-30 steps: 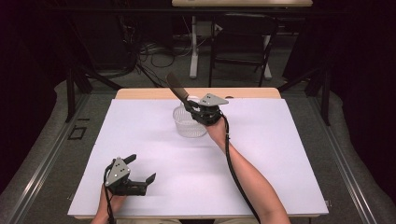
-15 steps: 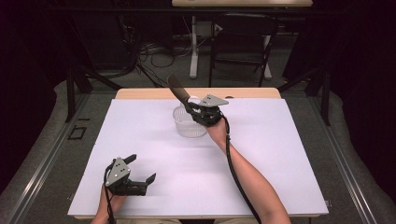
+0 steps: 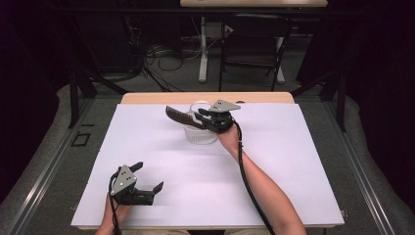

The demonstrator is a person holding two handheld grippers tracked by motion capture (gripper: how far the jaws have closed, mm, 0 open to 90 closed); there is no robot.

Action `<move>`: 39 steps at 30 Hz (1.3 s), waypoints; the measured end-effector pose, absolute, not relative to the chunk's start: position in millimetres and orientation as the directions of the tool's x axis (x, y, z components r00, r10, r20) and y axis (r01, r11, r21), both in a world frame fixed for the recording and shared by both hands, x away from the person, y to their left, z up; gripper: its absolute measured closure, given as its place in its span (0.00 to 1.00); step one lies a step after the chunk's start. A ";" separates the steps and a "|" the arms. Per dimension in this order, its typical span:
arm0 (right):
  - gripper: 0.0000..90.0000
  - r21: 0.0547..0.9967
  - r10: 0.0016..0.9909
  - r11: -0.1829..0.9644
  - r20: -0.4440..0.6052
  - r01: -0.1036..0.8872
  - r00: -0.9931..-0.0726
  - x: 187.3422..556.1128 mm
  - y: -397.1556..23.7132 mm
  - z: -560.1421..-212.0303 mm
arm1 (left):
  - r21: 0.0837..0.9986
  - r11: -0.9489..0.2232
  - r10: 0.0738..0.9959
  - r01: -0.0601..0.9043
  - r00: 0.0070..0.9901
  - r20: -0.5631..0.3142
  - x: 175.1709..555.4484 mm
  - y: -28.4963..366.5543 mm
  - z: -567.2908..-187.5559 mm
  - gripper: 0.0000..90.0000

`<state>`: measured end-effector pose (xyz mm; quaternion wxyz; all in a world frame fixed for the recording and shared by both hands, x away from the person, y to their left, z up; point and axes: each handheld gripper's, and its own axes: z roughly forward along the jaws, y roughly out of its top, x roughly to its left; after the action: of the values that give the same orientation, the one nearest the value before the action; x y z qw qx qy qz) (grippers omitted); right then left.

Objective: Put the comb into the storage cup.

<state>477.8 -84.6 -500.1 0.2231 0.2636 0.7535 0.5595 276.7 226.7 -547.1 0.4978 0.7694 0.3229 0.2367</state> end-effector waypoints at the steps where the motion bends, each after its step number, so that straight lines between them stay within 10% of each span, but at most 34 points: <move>1: 0.79 0.960 0.645 0.238 -0.041 0.150 -0.763 477.6 -85.1 -499.8 | 0.919 -0.296 0.732 0.261 0.680 0.043 276.6 226.7 -547.1 0.00; 39: 0.17 0.892 0.619 0.339 0.028 0.299 -0.785 446.2 -115.8 -478.2 | 0.918 -0.299 0.733 0.261 0.679 0.046 278.4 223.4 -545.7 0.00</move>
<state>446.2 -115.8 -478.2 0.1601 0.2861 0.8023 0.4987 278.4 223.4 -545.7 0.4963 0.7701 0.3227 0.2377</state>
